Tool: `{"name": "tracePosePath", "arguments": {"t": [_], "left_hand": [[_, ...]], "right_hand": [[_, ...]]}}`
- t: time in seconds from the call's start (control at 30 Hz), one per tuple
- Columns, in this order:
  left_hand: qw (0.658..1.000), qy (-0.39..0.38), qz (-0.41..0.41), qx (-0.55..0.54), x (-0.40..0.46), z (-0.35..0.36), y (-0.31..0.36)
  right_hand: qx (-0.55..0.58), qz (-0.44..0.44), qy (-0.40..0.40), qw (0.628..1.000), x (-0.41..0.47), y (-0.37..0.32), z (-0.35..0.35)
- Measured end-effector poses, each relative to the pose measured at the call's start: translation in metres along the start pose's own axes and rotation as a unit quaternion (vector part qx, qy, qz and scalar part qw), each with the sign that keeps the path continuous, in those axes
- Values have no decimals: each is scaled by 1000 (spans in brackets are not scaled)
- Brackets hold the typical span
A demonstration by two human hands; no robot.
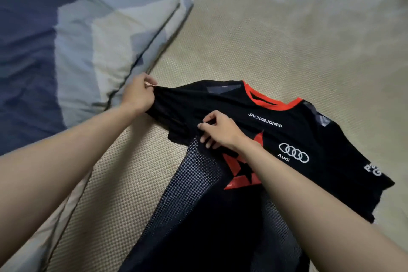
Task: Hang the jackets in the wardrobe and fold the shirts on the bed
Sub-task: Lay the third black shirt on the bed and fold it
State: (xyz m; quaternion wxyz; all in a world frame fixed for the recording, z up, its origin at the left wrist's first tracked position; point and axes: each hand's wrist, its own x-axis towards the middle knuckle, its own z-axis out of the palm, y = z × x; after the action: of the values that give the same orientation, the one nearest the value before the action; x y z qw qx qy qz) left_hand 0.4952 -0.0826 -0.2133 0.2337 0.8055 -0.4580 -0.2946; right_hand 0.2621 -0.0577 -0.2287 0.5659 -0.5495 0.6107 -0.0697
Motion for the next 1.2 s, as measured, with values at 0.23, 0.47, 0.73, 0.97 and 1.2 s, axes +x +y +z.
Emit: {"name": "tracePosePath", "arguments": {"t": [0.23,0.47,0.73,0.97,1.2], "left_hand": [[990,-112,-57,69,-5,-15,-14],[975,-58,57,208,-10,-19,-35],[997,-22,-28,-73,0,-29,-33],[999,-27,-2,37,-8,-17,-54],[987,-75,31,141,-9,-1,-46]], "right_hand": [[-116,-85,254,957,23,-14,-30],[-350,46,320,879,53,-15,-75],[-111,-5,290,951,76,-8,-110],[9,3,261,965,95,-21,-122],[-8,-25,312,950,79,0,-130]]}}
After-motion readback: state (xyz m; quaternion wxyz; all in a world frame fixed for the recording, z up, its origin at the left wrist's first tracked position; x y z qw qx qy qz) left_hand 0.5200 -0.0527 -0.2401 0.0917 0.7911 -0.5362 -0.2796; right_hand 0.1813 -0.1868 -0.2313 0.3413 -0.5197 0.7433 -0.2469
